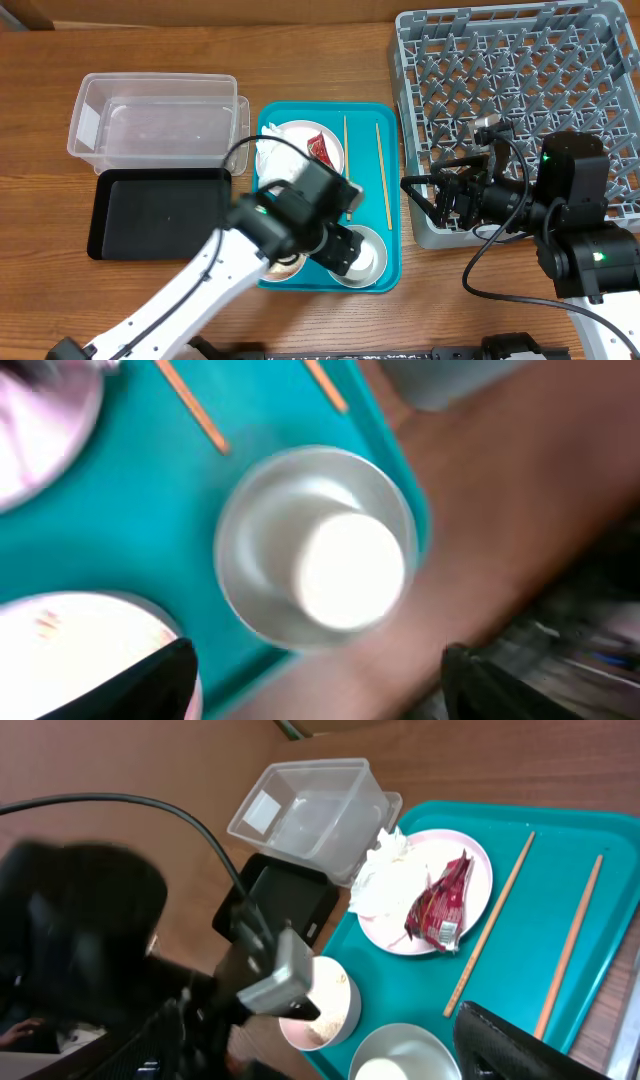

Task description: Sort waste into correct bins and load items into the dishwasher

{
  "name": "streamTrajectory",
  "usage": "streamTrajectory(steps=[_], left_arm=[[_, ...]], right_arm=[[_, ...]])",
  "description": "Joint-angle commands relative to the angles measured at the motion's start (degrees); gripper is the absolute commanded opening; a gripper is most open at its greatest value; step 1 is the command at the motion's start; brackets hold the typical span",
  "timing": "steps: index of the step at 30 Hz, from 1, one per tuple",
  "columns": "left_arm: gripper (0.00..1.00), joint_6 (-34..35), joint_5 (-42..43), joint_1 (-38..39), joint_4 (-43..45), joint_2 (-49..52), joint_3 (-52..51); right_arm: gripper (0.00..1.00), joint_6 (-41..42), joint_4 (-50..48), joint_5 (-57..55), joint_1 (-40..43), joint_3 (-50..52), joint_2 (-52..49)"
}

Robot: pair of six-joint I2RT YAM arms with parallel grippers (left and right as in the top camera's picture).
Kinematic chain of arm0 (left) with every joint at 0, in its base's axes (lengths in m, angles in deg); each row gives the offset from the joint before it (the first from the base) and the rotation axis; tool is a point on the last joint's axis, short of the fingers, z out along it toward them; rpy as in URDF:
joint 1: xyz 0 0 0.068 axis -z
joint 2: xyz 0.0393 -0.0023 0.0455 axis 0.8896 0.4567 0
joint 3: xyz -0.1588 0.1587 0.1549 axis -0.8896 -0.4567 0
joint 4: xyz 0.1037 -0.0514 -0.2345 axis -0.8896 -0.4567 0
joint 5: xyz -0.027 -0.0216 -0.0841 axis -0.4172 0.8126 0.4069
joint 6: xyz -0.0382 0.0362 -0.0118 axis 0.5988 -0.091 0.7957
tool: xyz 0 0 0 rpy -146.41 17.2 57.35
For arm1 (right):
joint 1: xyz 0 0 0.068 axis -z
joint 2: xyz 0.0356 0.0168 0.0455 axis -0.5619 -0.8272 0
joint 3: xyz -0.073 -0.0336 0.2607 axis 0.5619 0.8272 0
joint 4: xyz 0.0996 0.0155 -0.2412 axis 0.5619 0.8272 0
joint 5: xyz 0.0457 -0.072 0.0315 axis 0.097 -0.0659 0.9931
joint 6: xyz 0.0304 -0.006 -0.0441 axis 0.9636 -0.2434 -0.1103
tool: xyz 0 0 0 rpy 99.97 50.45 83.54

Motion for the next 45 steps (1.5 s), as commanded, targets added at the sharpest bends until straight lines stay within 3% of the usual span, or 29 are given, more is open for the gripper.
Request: streamTrajectory(steps=[1,6,12,13,16,17,20,23,27,34,37,42,45], left_arm=[[0.78,3.37,-19.58,8.55,3.89,5.46,0.28],[0.75,4.33,-24.37,11.91,7.82,14.69,0.31],[0.45,5.99,-22.10,11.85,7.91,16.44,0.52],[0.44,5.99,-22.10,11.82,7.89,16.09,0.70],[0.55,5.97,-21.49,11.80,7.56,13.86,1.18],[0.65,5.97,-21.07,11.80,7.30,13.20,1.27],[0.80,6.01,-18.75,11.80,5.73,10.34,1.31],[0.81,6.23,-17.68,11.80,4.20,9.97,1.20],[0.82,6.84,-16.74,11.80,5.11,12.24,-0.09],[0.80,6.82,-13.22,11.80,6.49,17.05,-0.22],[0.71,6.82,-12.41,11.80,7.96,17.46,-0.22],[0.37,6.82,-10.97,11.76,7.41,17.14,0.24],[0.34,6.84,-10.75,11.47,5.55,15.65,1.66]], right_arm=[[0.88,-0.42,0.15,-0.50,0.07,-1.25,0.33],[0.88,-0.44,0.83,-0.50,0.07,-1.25,0.15],[0.88,-0.44,1.53,-0.50,0.07,-1.25,0.15],[0.88,-0.44,1.51,-0.50,0.07,-1.25,0.15],[0.88,-0.44,1.51,-0.50,0.07,-1.25,0.15],[0.88,-0.44,1.51,-0.50,0.07,-1.25,0.15],[0.89,-0.44,1.49,-0.52,0.07,-1.25,0.15],[0.88,-0.42,1.46,-3.56,0.07,-1.25,0.17],[1.00,1.49,-0.55,-7.54,1.07,-1.31,0.81],[1.00,10.58,-4.15,-7.50,8.52,-1.84,3.72],[1.00,10.62,-3.50,-7.50,10.38,-1.84,4.35],[1.00,10.56,-1.55,-7.52,10.73,-1.84,4.35],[1.00,10.38,-1.53,-7.52,10.73,-1.84,4.35]])
